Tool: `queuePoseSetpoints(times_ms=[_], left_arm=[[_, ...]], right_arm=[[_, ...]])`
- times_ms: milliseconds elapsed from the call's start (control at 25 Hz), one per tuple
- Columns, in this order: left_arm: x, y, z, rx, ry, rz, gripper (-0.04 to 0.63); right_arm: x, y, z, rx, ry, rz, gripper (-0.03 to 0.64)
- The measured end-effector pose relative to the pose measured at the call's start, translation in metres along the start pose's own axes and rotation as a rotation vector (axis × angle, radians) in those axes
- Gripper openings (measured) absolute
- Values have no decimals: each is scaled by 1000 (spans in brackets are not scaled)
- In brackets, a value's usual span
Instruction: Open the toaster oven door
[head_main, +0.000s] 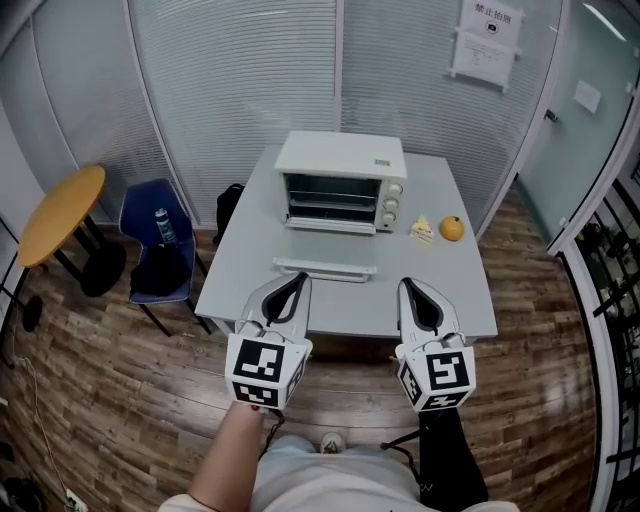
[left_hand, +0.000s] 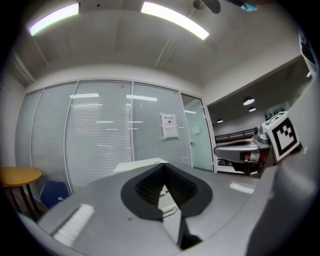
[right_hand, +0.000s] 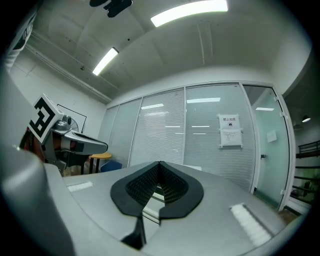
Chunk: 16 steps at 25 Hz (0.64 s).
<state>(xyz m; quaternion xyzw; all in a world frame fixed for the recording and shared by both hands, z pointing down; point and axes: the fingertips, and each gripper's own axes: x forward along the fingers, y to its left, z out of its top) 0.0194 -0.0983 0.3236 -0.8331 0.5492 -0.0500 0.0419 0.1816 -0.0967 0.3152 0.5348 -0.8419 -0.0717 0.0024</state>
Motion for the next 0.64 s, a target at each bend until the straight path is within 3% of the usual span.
queuePoseSetpoints(times_ms=[640], left_arm=[[6,-2,-8,-16,7,-11,55]], right_arm=[[-1,3,-6,-12,13,8,3]])
